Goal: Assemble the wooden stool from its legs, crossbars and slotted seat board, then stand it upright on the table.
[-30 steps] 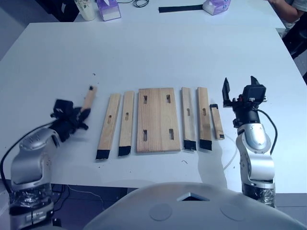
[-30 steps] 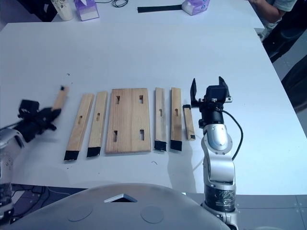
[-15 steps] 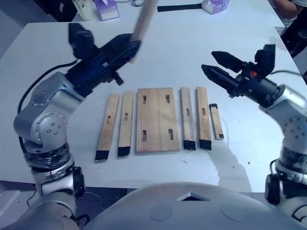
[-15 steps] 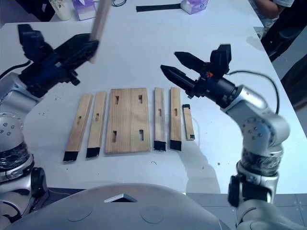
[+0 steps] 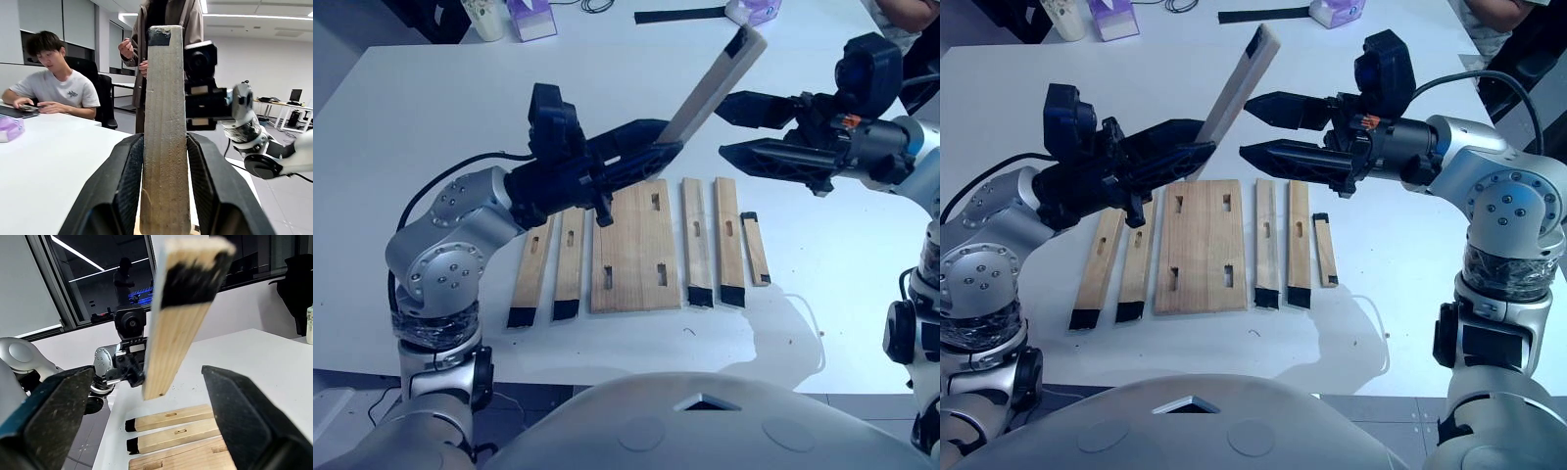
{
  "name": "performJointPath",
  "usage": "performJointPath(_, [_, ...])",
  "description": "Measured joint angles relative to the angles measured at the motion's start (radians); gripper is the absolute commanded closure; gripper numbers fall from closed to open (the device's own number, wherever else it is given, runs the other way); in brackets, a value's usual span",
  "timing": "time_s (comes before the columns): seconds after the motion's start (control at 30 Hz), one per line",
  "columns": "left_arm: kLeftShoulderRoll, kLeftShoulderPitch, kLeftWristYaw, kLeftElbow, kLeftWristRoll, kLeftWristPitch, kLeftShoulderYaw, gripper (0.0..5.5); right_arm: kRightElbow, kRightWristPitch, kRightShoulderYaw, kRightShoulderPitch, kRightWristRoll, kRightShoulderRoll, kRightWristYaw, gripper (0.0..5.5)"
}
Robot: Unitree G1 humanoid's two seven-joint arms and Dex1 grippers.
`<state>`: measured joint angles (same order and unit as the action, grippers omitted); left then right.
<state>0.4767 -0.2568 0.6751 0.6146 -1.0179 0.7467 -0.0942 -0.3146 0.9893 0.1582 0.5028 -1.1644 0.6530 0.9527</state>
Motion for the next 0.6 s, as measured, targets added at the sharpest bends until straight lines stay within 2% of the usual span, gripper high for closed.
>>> performJointPath(0.37, [0.029, 0.042, 0.025, 0.037, -0.024, 0.002, 0.031, 4.16, -0.055, -0.008, -0.037, -0.014, 0.001, -0.012, -0.001, 1.47])
performJointPath(0.6, [0.041, 0.055, 0.024, 0.049, -0.026, 0.003, 0.053, 4.16, -0.077, -0.008, -0.058, -0.018, 0.001, -0.009, 0.006, 2.54])
